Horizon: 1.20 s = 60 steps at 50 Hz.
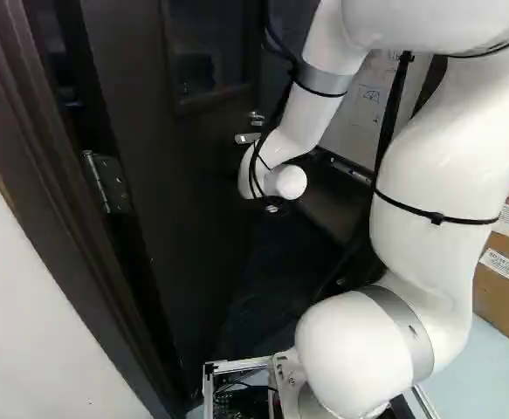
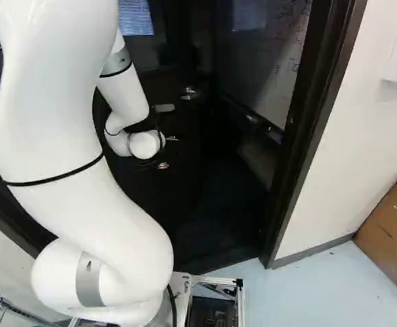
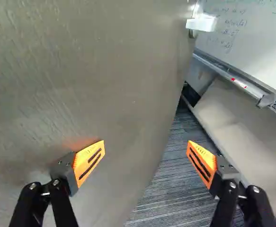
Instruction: Open the door and move inside
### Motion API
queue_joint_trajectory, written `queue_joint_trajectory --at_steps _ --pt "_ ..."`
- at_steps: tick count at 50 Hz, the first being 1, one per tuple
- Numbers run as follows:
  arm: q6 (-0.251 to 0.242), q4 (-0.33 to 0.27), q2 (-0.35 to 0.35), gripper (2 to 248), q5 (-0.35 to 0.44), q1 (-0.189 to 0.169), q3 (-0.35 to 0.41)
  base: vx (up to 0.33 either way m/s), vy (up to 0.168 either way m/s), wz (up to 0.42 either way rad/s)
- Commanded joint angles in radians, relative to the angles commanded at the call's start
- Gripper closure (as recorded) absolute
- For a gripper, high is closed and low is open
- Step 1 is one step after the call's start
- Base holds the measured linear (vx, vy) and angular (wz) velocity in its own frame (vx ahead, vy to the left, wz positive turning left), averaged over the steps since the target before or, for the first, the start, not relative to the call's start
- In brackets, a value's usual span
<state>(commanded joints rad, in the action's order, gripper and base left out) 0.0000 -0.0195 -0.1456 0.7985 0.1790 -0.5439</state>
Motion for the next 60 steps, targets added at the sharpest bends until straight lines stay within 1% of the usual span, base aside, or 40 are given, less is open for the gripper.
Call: queue_joint_trajectory --at_steps 34,60 --pt "0.000 -0.001 -0.075 3 0.000 0.079 -0.085 0.000 0.000 0.000" --pt "0.000 -0.059 -0.132 3 0.000 0.136 -0.152 0.000 0.000 0.000"
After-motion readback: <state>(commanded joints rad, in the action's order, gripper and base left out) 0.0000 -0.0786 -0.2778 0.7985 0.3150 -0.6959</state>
